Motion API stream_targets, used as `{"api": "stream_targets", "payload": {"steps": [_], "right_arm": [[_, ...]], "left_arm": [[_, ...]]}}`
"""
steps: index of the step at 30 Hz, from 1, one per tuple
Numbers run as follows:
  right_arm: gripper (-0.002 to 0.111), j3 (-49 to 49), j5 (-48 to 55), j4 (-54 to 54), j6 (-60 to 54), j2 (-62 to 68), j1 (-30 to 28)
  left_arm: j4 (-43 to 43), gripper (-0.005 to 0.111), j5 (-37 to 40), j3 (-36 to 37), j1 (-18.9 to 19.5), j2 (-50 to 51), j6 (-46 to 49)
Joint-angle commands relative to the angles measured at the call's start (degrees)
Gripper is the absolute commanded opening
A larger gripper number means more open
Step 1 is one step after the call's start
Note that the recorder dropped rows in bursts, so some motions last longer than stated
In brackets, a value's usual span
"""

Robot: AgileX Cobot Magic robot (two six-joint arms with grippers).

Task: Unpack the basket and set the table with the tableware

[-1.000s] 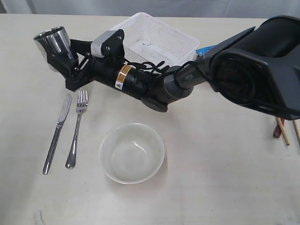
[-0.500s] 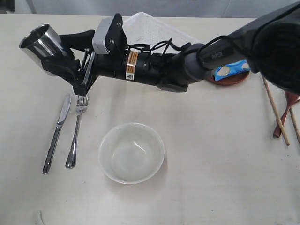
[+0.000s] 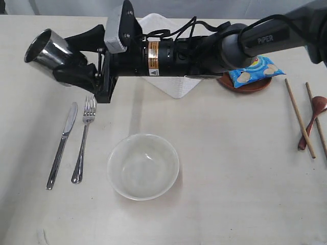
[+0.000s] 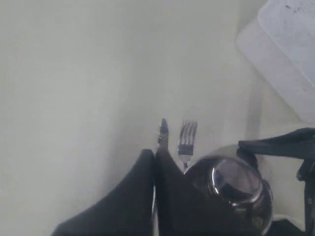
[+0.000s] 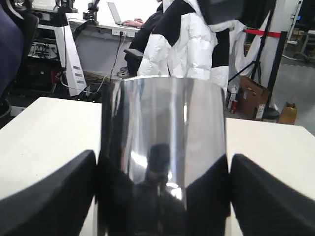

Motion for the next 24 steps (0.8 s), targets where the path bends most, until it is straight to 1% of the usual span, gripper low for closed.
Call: {"api": "stream_targets", "payload": {"steps": [1, 2, 4, 5, 6, 8, 9, 11, 14, 15, 17, 20, 24], "right_arm": [[0.000, 0.1, -5.4, -0.7, 4.3, -0.7, -3.7], [0.000, 0.1, -6.3, -1.1, 4.4, -0.7, -4.1], [0.000, 0.1, -6.3, -1.8, 4.6, -0.7, -4.5], [0.000, 0.1, -6.3, -2.2, 4.6, -0.7, -4.5], [0.000, 0.1, -6.3, -3.2, 4.9, -0.7, -4.5], [0.000, 0.1, -6.3, -4.4, 5.0, -0.7, -4.5], [0.000, 0.1, -6.3, -4.9, 5.3, -0.7, -4.2], [0.000, 0.1, -6.3, -5.5, 5.4, -0.7, -4.0], [0.000, 0.1, -6.3, -5.4, 5.9, -0.7, -4.0], [0.000, 0.1, -6.3, -5.4, 5.9, -0.7, -4.0], [0.000, 0.0, -6.3, -5.4, 7.3, -0.7, -4.0], [0.000, 0.0, -6.3, -4.9, 8.0, -0.7, -4.0], [0.000, 0.0, -6.3, -4.5, 8.8, -0.7, -4.0]], "left_arm": [[-13.4, 0.002, 0.4, 1.6, 3.1, 0.2, 5.9], [-14.4, 0.004, 0.4, 2.2, 3.3, 0.4, 6.7], [-14.7, 0.016, 0.4, 3.5, 3.3, 1.3, 7.0], [-15.0, 0.022, 0.4, 4.0, 3.3, 1.7, 7.0], [-15.4, 0.033, 0.4, 4.4, 3.3, 2.2, 7.1], [-15.6, 0.048, 0.4, 4.7, 3.3, 2.6, 7.2], [-15.9, 0.050, 0.4, 4.7, 3.3, 2.9, 7.2], [-17.2, 0.047, 0.4, 4.7, 3.3, 2.9, 7.9], [-18.2, 0.037, 0.4, 4.7, 3.3, 2.9, 9.2], [-18.2, 0.036, 0.4, 4.7, 3.3, 2.9, 9.4], [-18.2, 0.038, 0.4, 4.7, 3.3, 2.9, 9.6], [-19.9, 0.043, 0.4, 4.7, 3.3, 2.9, 11.0], [-20.0, 0.044, 0.4, 4.7, 3.3, 2.9, 11.9]]}}
